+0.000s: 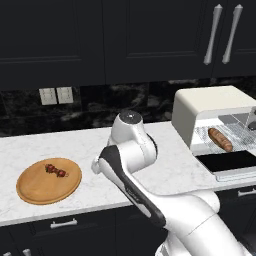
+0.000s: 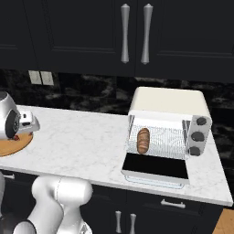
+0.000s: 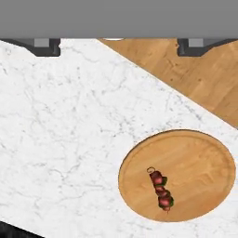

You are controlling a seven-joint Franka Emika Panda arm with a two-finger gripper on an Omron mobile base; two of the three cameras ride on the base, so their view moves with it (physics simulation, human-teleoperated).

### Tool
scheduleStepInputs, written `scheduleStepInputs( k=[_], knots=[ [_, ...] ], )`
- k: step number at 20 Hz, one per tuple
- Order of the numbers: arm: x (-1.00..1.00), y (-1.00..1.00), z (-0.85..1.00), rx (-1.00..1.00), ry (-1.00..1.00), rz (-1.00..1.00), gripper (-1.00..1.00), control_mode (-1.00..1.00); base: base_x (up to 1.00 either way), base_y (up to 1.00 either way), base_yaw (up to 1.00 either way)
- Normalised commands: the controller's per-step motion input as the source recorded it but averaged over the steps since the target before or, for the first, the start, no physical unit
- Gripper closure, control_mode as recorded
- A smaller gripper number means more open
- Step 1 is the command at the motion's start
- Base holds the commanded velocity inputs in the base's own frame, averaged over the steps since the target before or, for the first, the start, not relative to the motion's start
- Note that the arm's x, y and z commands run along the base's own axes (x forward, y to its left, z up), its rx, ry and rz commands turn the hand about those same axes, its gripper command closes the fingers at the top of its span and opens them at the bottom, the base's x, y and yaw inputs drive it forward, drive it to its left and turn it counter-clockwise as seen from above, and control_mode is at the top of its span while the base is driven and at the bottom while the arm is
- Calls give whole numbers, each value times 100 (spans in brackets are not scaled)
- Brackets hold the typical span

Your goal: Pick up the kebab skewer and baguette bread, and place them inside the toaster oven. Close the toaster oven door and start by setting the timer.

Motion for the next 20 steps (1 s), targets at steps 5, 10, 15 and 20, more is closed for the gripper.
scheduleStepInputs(
  k=[5,10,15,20],
  knots=[
    [81,100,-47,7,0,17,-100,-100,0,0,0],
    [80,84,-11,0,5,13,-100,-100,0,0,0],
    [40,48,0,-4,21,1,-100,-100,0,0,0],
    [21,50,-32,-6,16,1,-100,-100,0,0,0]
  ],
)
